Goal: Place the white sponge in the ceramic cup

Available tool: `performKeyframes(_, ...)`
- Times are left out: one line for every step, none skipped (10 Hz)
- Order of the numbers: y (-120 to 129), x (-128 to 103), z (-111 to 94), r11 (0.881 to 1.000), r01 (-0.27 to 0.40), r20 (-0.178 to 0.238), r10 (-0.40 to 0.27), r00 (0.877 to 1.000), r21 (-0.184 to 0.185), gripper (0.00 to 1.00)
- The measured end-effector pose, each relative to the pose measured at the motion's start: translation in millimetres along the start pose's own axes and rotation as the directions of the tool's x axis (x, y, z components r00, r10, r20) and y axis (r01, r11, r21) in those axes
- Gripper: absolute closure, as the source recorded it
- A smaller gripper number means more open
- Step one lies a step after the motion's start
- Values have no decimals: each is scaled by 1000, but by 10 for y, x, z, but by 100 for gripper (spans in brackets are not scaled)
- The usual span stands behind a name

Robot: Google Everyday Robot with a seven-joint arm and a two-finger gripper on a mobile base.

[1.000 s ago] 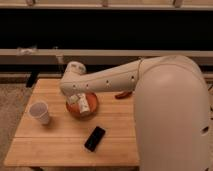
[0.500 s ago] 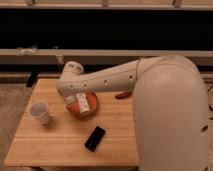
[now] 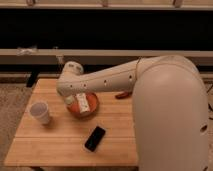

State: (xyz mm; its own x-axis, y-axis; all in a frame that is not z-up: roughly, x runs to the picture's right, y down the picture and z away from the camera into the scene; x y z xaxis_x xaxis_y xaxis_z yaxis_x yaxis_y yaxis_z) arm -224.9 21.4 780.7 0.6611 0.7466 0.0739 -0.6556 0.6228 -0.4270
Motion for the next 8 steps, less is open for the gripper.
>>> performKeyframes(12,-15,-8,1000,11,12,-11,1000,-8,100)
performKeyframes(60,-67,-43,999,33,37,-32,999,-21,100)
performKeyframes(155,-185,-136,997,69,70,-67,995,-37,100)
performKeyframes(280,-283,-208,994,98,92,-93,991,-55,100)
performKeyframes(371,-338,-227,990,120,103,-113,988,-70,100)
performKeyframes(478,-395,-232,984,153,117,-143,983,-88,100)
performKeyframes(556,-429,-220,980,173,122,-160,979,-102,100)
performKeyframes(665,-480,-186,972,198,130,-182,975,-124,100)
